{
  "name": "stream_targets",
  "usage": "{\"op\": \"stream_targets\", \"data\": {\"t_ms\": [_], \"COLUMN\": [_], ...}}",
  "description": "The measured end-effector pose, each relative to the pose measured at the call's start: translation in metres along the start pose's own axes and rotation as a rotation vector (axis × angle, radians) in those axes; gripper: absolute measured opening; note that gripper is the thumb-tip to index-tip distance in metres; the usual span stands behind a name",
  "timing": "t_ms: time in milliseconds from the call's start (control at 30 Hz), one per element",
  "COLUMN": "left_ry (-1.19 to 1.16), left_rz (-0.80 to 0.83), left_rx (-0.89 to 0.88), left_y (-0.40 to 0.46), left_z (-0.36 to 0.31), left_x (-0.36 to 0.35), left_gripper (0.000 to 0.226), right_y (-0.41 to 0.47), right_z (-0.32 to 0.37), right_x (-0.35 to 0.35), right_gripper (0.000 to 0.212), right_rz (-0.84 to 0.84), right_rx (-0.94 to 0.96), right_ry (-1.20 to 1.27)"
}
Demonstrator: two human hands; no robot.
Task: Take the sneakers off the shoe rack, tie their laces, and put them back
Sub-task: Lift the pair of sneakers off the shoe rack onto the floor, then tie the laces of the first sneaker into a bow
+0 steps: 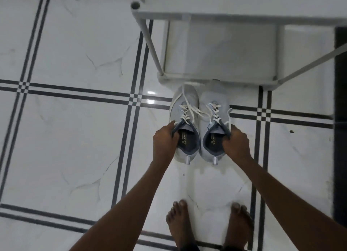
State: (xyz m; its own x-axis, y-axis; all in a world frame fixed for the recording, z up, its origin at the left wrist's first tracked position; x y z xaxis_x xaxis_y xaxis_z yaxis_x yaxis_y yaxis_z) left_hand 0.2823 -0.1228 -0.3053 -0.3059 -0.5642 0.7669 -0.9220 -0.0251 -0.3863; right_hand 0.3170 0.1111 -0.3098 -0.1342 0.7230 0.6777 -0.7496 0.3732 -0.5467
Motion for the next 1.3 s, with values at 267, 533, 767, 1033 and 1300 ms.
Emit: {"op": "stream_targets", "data": {"t_ms": [267, 533, 767, 1033, 1300], "left_ry": [-0.101, -0.168, -0.113, 0.03, -0.009], "left_rz": [-0.144, -0.297, -0.144, 0.179, 0.107], "left_rx": [-0.017, 0.034, -0.06, -0.118, -0.084], "left_y": [0.041, 0.047, 0.065, 0.101, 0.092], "left_z": [0.061, 0.133, 0.143, 0.138, 0.134], "left_x": [-0.064, -0.057, -0.039, 0.007, -0.019], "left_gripper": [0.028, 0.04, 0.038, 0.017, 0.016], "right_y": [0.063, 0.04, 0.051, 0.087, 0.078], "right_z": [-0.047, 0.027, 0.089, 0.094, 0.092], "right_x": [-0.072, -0.088, -0.176, -0.173, -0.162], "right_gripper": [0.024, 0.064, 0.037, 0.015, 0.012], "right_rz": [-0.026, -0.439, -0.16, -0.064, 0.21], "right_rx": [0.007, 0.418, 0.651, 0.701, 0.614], "right_ry": [-0.039, -0.08, 0.02, 0.018, -0.126]}}
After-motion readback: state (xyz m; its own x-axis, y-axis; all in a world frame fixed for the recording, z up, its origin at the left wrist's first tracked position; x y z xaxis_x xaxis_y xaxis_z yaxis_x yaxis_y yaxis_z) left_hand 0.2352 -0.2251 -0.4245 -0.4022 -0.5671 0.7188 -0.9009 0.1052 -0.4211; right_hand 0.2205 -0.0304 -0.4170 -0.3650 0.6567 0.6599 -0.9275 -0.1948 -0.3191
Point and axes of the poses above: each hand's wrist, its own y-axis towards the middle knuckle, its own x-axis out of the back of the hand, z = x × y, the point moved 7 cm from there along y, towards the middle knuckle, and after that the axes turned 4 degrees about y, right-handed, at the moved point
